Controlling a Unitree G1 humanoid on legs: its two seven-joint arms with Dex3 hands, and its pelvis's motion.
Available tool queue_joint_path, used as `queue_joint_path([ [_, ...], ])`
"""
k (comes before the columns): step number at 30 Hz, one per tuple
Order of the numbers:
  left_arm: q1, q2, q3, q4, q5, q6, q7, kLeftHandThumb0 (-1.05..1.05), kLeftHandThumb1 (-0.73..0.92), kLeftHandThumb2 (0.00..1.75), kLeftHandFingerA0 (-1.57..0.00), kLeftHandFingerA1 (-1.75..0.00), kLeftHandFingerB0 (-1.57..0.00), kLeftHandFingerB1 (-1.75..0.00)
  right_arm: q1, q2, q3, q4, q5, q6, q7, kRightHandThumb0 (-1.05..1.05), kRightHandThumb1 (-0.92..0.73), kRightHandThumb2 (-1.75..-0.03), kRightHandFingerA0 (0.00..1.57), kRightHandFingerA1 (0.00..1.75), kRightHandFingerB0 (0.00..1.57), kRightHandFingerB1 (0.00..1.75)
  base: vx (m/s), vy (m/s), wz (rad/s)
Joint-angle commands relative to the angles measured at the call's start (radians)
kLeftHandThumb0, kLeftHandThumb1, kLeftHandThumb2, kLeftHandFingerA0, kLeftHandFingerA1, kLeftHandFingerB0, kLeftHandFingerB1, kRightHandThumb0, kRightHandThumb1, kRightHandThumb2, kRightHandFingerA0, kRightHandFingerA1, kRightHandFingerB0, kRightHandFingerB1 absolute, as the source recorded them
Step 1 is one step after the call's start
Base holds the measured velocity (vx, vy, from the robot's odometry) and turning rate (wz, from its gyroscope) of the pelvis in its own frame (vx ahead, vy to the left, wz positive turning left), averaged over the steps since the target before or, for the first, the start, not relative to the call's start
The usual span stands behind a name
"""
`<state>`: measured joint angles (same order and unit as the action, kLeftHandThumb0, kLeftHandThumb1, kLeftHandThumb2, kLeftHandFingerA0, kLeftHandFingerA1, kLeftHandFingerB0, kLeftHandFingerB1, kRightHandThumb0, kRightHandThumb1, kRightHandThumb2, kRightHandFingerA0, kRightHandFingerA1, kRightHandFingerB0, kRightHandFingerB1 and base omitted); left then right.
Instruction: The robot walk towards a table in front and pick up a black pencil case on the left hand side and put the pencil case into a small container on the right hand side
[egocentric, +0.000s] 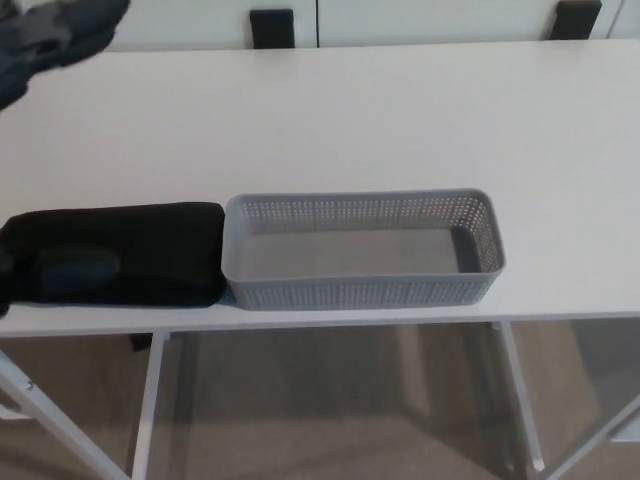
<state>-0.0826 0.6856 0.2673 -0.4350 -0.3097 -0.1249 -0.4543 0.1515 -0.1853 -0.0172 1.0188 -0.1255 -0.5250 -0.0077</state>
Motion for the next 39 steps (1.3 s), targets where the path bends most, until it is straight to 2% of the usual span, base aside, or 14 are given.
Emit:
queue_joint_path([
  [1, -0.294, 0.086, -0.309, 0.356, 0.460, 0.142, -0.003, -0.44, 0.33, 0.66, -0.05, -0.26, -0.06, -0.21, -0.003, -0.034, -0.003, -0.004, -0.006, 0.038, -0.010, -0.18, -0.49, -0.91, 0.39, 0.60, 0.10, 0.48, 0.00, 0.000, 0.00],
  [2, -0.316, 0.087, -0.341, 0.387, 0.481, 0.153, -0.011, -0.40, 0.43, 0.54, -0.04, -0.25, -0.05, -0.24, 0.000, -0.034, -0.006, -0.008, -0.002, 0.038, -0.007, -0.17, -0.49, -0.91, 0.39, 0.60, 0.10, 0.48, 0.00, 0.000, 0.00],
  [3, -0.335, 0.088, -0.367, 0.422, 0.502, 0.146, -0.017, -0.44, 0.31, 0.68, -0.01, -0.21, -0.04, -0.22, 0.000, -0.036, -0.005, -0.008, -0.004, 0.039, -0.009, -0.18, -0.49, -0.91, 0.38, 0.60, 0.10, 0.48, 0.00, 0.000, 0.00],
  [5, -0.366, 0.091, -0.410, 0.464, 0.536, 0.149, -0.021, -0.46, 0.32, 0.69, -0.01, -0.17, -0.04, -0.20, -0.001, -0.037, -0.007, -0.012, -0.002, 0.042, -0.008, -0.18, -0.49, -0.91, 0.38, 0.59, 0.10, 0.48, 0.00, 0.000, 0.00],
  [6, -0.390, 0.098, -0.456, 0.481, 0.575, 0.181, -0.048, -0.52, 0.35, 0.68, 0.00, -0.02, -0.02, -0.08, 0.001, -0.036, -0.013, -0.016, 0.008, 0.042, 0.001, -0.18, -0.50, -0.91, 0.37, 0.60, 0.10, 0.48, 0.00, 0.000, 0.00],
  [7, -0.410, 0.103, -0.493, 0.495, 0.602, 0.201, -0.067, -0.52, 0.35, 0.67, 0.00, 0.00, -0.01, -0.05, 0.001, -0.037, -0.014, -0.016, 0.008, 0.041, 0.000, -0.18, -0.50, -0.91, 0.37, 0.60, 0.10, 0.48, 0.00, 0.000, 0.00],
  [13, -0.488, 0.112, -0.633, 0.563, 0.689, 0.252, -0.146, -0.48, 0.35, 0.67, 0.00, 0.00, 0.00, -0.01, 0.005, -0.041, -0.013, -0.016, 0.008, 0.033, 0.003, -0.19, -0.49, -0.91, 0.37, 0.60, 0.10, 0.48, 0.00, 0.000, 0.00],
  [20, -0.529, 0.113, -0.756, 0.513, 0.764, 0.368, -0.230, -0.45, 0.31, 0.62, 0.00, 0.00, 0.00, 0.00, 0.007, -0.049, -0.009, -0.018, -0.004, 0.029, -0.008, -0.19, -0.49, -0.91, 0.39, 0.60, 0.11, 0.49, 0.00, 0.000, 0.00],
  [29, -0.615, 0.072, -0.882, 0.642, 0.818, 0.430, -0.255, -0.46, 0.32, 0.62, 0.00, 0.00, 0.00, -0.01, 0.015, -0.046, -0.016, -0.047, 0.007, 0.055, -0.003, -0.18, -0.50, -0.92, 0.36, 0.59, 0.10, 0.48, 0.00, 0.000, 0.00],
  [39, -0.636, 0.051, -0.925, 0.729, 0.854, 0.435, -0.202, -0.51, 0.33, 0.65, 0.00, 0.00, 0.00, -0.02, 0.011, -0.044, -0.023, -0.043, 0.012, 0.050, -0.003, -0.18, -0.49, -0.91, 0.37, 0.59, 0.12, 0.49, 0.00, 0.000, 0.00],
])
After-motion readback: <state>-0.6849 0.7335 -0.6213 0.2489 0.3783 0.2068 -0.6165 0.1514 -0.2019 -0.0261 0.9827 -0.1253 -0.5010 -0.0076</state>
